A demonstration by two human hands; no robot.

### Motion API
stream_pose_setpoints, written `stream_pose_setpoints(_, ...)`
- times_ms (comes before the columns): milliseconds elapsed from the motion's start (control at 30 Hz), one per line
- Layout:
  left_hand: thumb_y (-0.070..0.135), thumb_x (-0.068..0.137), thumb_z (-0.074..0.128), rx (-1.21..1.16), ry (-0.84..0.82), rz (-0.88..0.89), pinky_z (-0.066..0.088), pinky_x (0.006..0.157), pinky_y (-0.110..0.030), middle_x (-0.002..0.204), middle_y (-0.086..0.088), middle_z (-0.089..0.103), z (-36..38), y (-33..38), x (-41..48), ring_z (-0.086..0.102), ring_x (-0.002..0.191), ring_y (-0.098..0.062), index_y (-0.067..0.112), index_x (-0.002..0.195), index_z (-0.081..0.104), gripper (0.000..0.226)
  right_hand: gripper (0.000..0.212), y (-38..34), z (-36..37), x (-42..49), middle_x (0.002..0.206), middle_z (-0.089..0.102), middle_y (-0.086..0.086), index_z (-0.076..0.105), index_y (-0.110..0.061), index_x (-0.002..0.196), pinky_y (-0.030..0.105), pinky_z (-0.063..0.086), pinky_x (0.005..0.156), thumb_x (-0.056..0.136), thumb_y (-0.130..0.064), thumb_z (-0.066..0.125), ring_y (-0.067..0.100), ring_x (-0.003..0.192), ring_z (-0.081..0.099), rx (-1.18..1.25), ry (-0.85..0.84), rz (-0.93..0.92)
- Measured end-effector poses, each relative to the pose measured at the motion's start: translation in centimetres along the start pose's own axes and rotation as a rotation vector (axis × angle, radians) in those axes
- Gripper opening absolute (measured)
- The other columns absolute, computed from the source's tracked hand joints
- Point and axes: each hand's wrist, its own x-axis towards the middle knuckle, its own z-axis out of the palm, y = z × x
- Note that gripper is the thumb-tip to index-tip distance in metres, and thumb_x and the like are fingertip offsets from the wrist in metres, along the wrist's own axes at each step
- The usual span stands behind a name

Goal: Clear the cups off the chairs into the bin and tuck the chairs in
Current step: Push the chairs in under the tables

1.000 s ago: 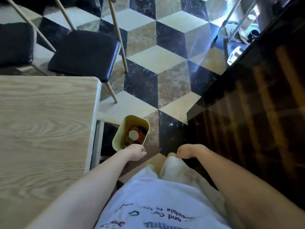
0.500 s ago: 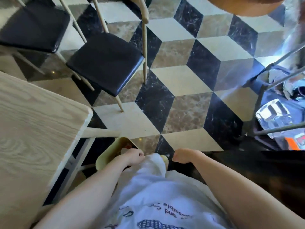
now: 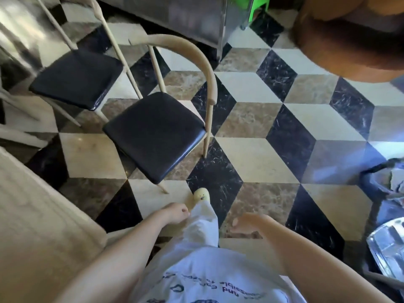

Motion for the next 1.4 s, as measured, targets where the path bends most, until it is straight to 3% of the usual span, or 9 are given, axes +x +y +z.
stream_pose_setpoints(133, 0.031, 0.090, 0.042, -0.022, 0.041, -0.068, 0.040, 0.085, -0.028, 0.103, -0.006, 0.059, -8.2, 1.1, 3.8, 0.057, 0.104, -0.025, 0.020, 0.083, 0.060, 0.023, 0.053, -0.1, -11.7, 3.0, 0.152, 0.038, 0.003, 0.041, -0.015, 0.143, 0.037, 0.033, 0.110, 0.098, -0.043, 0.036, 0.023, 0.139, 0.037, -0.136, 0.012, -0.056)
stream_pose_setpoints(267, 0.023, 0.095, 0.043, -0.056, 0.100, -0.096, 0.044, 0.091, -0.031, 0.123, -0.016, 0.062, -15.8, 2.0, 4.9, 0.056, 0.117, -0.030, 0.005, 0.109, 0.065, 0.032, 0.053, -2.7, -22.0, 4.0, 0.150, 0.041, 0.002, 0.045, -0.017, 0.141, 0.040, 0.033, 0.109, 0.098, -0.047, 0.037, 0.024, 0.137, 0.039, -0.301, 0.013, -0.159)
stream_pose_setpoints(400, 0.030, 0.095, 0.041, -0.053, 0.130, -0.083, 0.039, 0.074, -0.035, 0.082, -0.011, 0.055, -22.1, 1.3, 6.4, 0.053, 0.083, -0.028, 0.013, 0.072, 0.055, 0.032, 0.054, -6.7, -31.7, 5.0, 0.150, 0.040, 0.007, 0.037, -0.012, 0.144, 0.036, 0.038, 0.103, 0.099, -0.042, 0.039, 0.025, 0.134, 0.042, -0.405, -0.145, -0.147)
stream_pose_setpoints(567, 0.033, 0.099, 0.038, -0.115, 0.212, -0.139, 0.034, 0.063, -0.031, 0.074, 0.001, 0.045, -28.2, 1.8, 7.8, 0.043, 0.064, -0.019, 0.020, 0.081, 0.042, 0.024, 0.051, -10.6, -43.3, 5.4, 0.131, 0.053, 0.003, 0.044, -0.015, 0.140, 0.037, 0.045, 0.098, 0.096, -0.040, 0.046, 0.023, 0.115, 0.052, -0.474, -0.093, -0.213)
stream_pose_setpoints(700, 0.034, 0.101, 0.037, -0.172, 0.286, -0.226, 0.047, 0.083, -0.035, 0.108, -0.005, 0.059, -31.3, 3.7, 9.8, 0.059, 0.093, -0.024, 0.011, 0.110, 0.057, 0.032, 0.055, -12.0, -50.8, 7.5, 0.146, 0.044, 0.000, 0.042, -0.020, 0.143, 0.042, 0.036, 0.109, 0.094, -0.045, 0.046, 0.025, 0.133, 0.042, -0.775, 0.060, -0.256)
stream_pose_setpoints(800, 0.038, 0.101, 0.035, -0.278, 0.426, -0.290, 0.047, 0.086, -0.037, 0.132, -0.008, 0.054, -33.2, 6.5, 12.1, 0.059, 0.109, -0.026, 0.015, 0.141, 0.040, 0.047, 0.063, -11.8, -56.1, 10.0, 0.146, 0.044, -0.002, 0.045, -0.023, 0.140, 0.044, 0.035, 0.111, 0.089, -0.060, 0.046, 0.027, 0.133, 0.042, -0.997, 0.030, -0.197)
stream_pose_setpoints(1100, 0.045, 0.100, 0.033, -0.926, 0.779, -0.423, 0.042, 0.100, -0.036, 0.137, -0.006, 0.055, -37.7, 17.9, 19.2, 0.054, 0.123, -0.025, 0.017, 0.145, 0.035, 0.053, 0.076, -9.8, -65.1, 14.2, 0.140, 0.051, -0.003, 0.051, -0.033, 0.134, 0.052, 0.003, 0.119, 0.082, -0.079, 0.022, 0.022, 0.141, 0.027, -1.691, -0.019, -0.641)
stream_pose_setpoints(1300, 0.042, 0.100, 0.037, -1.098, 1.040, -0.437, 0.051, 0.084, -0.038, 0.103, -0.008, 0.070, -40.4, 23.9, 21.8, 0.066, 0.095, -0.025, 0.012, 0.112, 0.061, 0.040, 0.050, -12.0, -67.9, 16.8, 0.148, 0.042, -0.006, 0.040, -0.036, 0.142, 0.044, 0.011, 0.119, 0.096, -0.055, 0.032, 0.026, 0.141, 0.026, -1.863, -0.016, -0.806)
stream_pose_setpoints(1400, 0.058, 0.093, 0.031, -1.079, 1.107, -0.531, 0.051, 0.083, -0.041, 0.104, -0.009, 0.070, -41.7, 24.9, 22.4, 0.066, 0.095, -0.027, 0.011, 0.115, 0.060, 0.060, 0.043, -13.5, -69.1, 17.7, 0.134, 0.053, -0.010, 0.047, -0.040, 0.135, 0.036, 0.030, 0.108, 0.095, -0.053, 0.037, 0.024, 0.123, 0.040, -1.946, -0.021, -0.872)
